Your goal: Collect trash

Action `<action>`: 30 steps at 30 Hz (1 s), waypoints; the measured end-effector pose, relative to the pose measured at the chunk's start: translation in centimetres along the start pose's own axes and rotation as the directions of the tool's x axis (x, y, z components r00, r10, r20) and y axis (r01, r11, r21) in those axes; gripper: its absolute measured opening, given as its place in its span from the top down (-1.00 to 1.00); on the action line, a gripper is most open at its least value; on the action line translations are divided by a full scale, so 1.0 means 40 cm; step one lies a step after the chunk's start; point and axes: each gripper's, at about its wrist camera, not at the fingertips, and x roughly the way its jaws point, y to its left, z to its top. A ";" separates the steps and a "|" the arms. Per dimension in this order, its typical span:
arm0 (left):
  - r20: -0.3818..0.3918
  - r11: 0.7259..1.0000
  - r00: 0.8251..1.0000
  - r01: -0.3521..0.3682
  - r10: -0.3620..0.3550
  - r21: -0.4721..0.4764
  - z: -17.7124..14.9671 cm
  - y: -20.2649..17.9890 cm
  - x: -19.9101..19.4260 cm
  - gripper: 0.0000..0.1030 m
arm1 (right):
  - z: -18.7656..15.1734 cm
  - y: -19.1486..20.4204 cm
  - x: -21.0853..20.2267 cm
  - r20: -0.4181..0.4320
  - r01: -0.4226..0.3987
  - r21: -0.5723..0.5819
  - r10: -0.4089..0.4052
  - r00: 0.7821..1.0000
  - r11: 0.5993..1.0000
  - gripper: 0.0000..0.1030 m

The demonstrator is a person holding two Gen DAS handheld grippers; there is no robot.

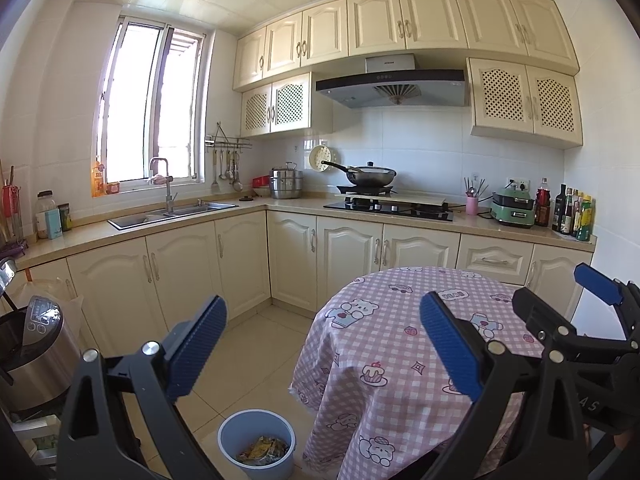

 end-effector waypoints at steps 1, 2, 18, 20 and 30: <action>0.000 1.000 1.000 -0.002 0.002 0.000 -0.001 0.000 0.001 -0.85 | 0.000 0.000 0.000 -0.001 0.000 -0.001 0.000 1.000 1.000 -0.86; -0.002 1.000 1.000 -0.002 0.002 -0.001 -0.001 0.001 0.002 -0.85 | 0.000 -0.001 0.000 -0.002 0.001 -0.001 -0.001 1.000 1.000 -0.86; -0.017 1.000 1.000 0.007 -0.007 0.003 -0.010 -0.002 0.012 -0.85 | -0.007 -0.011 0.005 -0.010 0.001 0.000 -0.001 1.000 1.000 -0.86; -0.018 1.000 1.000 0.008 -0.008 0.003 -0.012 -0.002 0.013 -0.85 | -0.007 -0.013 0.005 -0.012 0.000 -0.001 0.000 1.000 1.000 -0.86; -0.024 1.000 1.000 0.010 -0.010 0.004 -0.018 -0.003 0.018 -0.85 | -0.011 -0.016 0.006 -0.015 0.002 -0.002 -0.002 1.000 1.000 -0.86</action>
